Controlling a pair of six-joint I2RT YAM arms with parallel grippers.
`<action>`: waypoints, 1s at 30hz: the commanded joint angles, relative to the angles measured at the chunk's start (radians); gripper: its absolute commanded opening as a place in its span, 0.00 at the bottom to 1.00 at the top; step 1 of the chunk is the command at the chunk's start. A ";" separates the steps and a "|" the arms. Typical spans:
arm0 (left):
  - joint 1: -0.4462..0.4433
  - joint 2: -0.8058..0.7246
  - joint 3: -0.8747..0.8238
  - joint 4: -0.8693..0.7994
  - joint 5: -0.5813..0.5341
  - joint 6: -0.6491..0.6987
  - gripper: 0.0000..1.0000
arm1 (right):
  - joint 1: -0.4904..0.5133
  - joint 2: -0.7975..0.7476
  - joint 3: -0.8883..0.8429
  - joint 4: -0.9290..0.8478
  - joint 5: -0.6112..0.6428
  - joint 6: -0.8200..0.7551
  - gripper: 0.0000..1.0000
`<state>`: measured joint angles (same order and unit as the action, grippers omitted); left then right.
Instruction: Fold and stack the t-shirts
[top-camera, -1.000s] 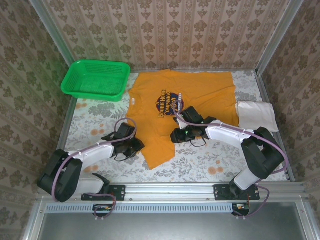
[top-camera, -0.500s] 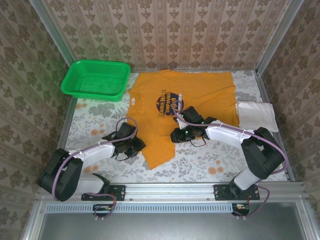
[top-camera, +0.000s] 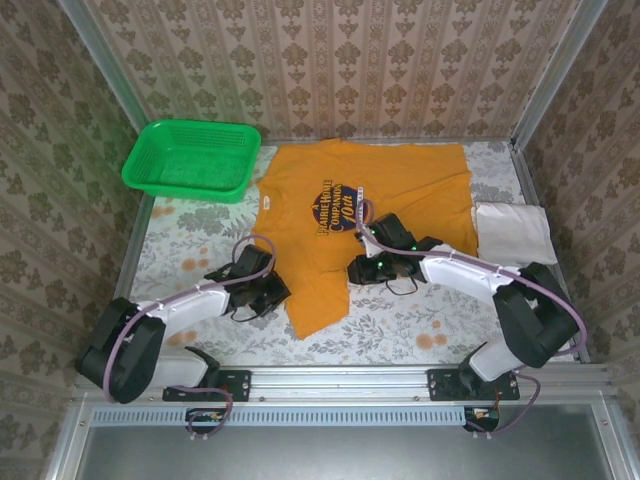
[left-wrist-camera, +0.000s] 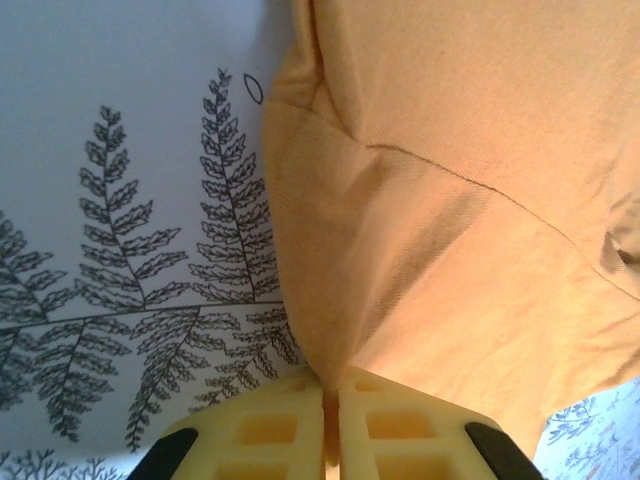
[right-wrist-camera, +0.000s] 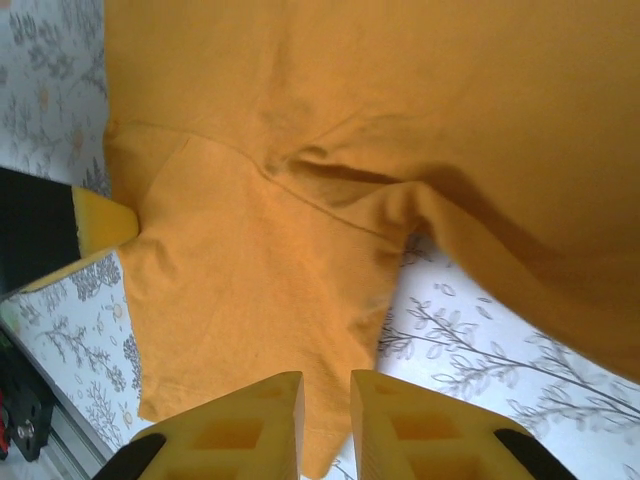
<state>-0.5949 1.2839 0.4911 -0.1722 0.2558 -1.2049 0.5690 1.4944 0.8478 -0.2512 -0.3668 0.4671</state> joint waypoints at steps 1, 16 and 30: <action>0.005 -0.038 -0.014 -0.041 -0.009 -0.004 0.07 | -0.035 -0.063 -0.028 0.005 0.046 0.035 0.20; -0.005 -0.014 -0.014 -0.019 0.023 -0.007 0.09 | -0.144 -0.183 -0.107 -0.009 0.102 0.087 0.22; 0.032 -0.020 -0.019 -0.038 0.022 0.013 0.00 | -0.665 -0.476 -0.253 -0.220 0.362 0.146 0.35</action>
<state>-0.5812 1.2629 0.4870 -0.1902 0.2741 -1.2095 0.0204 1.0397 0.6189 -0.3687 -0.0513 0.6281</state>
